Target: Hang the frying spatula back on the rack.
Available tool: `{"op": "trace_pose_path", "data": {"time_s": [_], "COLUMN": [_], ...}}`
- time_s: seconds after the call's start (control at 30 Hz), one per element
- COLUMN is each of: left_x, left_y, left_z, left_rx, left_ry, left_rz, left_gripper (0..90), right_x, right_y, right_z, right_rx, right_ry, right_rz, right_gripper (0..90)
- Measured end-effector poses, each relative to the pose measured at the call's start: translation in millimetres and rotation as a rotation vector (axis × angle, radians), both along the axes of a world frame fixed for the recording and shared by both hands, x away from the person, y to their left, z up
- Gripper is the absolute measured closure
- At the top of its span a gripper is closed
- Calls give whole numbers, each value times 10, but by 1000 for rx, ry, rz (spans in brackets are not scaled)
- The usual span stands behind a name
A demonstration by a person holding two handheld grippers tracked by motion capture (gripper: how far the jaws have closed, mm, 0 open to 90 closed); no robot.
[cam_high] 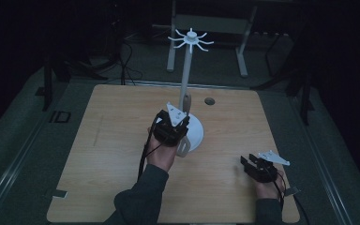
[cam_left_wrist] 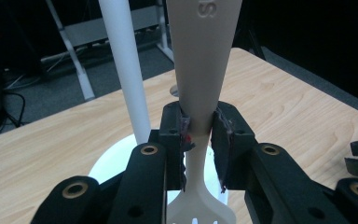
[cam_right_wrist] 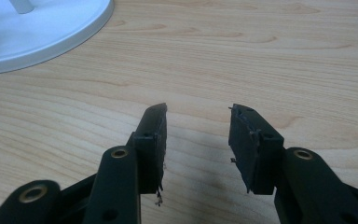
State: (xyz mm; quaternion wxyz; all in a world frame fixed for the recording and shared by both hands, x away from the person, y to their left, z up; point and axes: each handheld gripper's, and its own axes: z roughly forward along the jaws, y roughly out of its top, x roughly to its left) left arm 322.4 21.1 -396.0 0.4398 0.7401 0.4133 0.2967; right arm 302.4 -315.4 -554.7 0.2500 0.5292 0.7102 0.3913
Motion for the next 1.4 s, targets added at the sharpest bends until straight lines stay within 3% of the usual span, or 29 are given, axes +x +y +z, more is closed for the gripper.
{"op": "trace_pose_path", "data": {"time_s": [0.27,1.4], "left_x": [26,38], "left_y": [11,-17], "left_z": [97,389], "left_rx": [5,-46], "left_ry": [-18,-117], "left_rz": [15,114], "left_gripper": [750,749], "right_x": [0,1], "right_y": [0,2], "right_z": [-1,-3], "right_rx": [1,-1], "right_ry": [-1,1], "right_rz": [-1,0], "right_gripper": [566,565]}}
